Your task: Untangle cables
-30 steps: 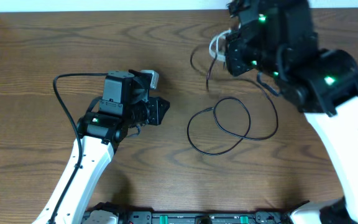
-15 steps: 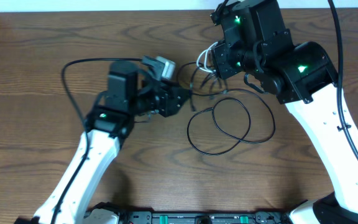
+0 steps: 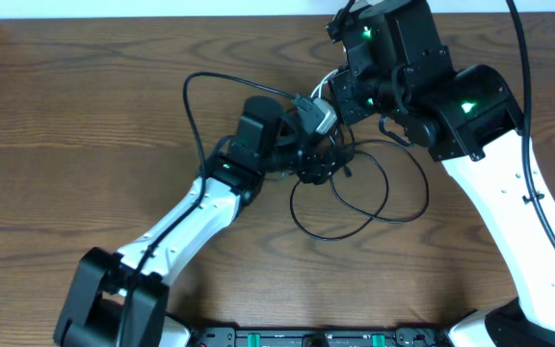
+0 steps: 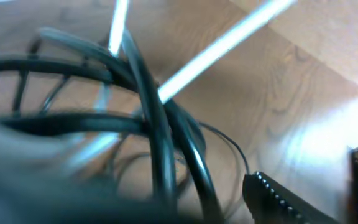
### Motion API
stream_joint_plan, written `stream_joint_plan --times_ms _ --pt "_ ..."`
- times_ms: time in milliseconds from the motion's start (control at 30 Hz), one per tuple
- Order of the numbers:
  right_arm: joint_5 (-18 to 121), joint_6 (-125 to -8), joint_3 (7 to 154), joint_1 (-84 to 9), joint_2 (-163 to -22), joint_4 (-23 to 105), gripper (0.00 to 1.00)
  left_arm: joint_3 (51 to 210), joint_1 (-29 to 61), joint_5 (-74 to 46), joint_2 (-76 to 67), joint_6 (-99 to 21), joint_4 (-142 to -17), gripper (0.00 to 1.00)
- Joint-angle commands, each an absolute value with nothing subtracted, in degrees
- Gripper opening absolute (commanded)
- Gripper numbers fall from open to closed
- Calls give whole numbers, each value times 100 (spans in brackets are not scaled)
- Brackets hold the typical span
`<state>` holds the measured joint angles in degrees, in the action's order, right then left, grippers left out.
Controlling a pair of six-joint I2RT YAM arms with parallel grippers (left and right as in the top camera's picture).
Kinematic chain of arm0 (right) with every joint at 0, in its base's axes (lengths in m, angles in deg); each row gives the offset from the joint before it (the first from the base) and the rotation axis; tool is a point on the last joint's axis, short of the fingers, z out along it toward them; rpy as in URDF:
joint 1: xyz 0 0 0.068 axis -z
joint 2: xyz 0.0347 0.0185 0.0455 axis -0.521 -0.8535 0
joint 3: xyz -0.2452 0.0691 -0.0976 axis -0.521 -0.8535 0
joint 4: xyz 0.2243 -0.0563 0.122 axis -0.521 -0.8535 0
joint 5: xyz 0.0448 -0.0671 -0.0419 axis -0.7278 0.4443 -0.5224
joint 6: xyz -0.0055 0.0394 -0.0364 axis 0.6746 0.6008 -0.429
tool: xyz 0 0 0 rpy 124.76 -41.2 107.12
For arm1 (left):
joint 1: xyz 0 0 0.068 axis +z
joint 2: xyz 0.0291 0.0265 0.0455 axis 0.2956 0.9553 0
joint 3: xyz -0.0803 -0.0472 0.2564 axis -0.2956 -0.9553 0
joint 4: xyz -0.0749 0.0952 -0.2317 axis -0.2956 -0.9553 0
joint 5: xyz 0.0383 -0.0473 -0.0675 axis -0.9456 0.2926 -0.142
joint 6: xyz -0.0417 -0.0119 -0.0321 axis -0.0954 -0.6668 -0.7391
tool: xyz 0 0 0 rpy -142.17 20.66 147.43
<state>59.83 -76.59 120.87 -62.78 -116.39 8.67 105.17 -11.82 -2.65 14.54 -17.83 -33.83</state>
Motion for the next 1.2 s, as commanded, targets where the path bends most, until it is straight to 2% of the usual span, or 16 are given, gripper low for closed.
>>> stream_joint_plan --times_ms 0,33,133,167,367,533,667,833,1167 --pt "6031 -7733 12129 -6300 -11524 827 1 10534 -1331 -860 1578 -1706 -3064 68" --pt "6031 -7779 12129 -6300 -11524 823 1 10534 -1353 -923 1580 -1711 -2975 61" --pt "6101 -7816 12129 -6297 -11524 808 1 10534 -1363 -938 1580 -1711 -2931 10" --pt "6175 -7818 12129 -6295 -11524 803 1 10534 -1363 -938 1580 -1711 -3010 7" --pt "6698 -7302 12133 -6118 -11430 812 1 10534 -1289 -940 1578 -1708 -4013 8" --pt "7126 -6712 12133 -5489 -11224 856 1 10534 -922 -940 1578 -1706 -5055 8" --pt "7163 -6671 12133 -4850 -11097 847 1 10534 -443 -940 1578 -1706 -5624 7" --pt "7122 -6671 12133 -4118 -10997 753 1 10534 236 -938 1572 -1776 -5871 7" --pt "7126 -6671 12133 -3296 -10992 548 1 10534 1334 -938 1545 -2403 -6017 7"
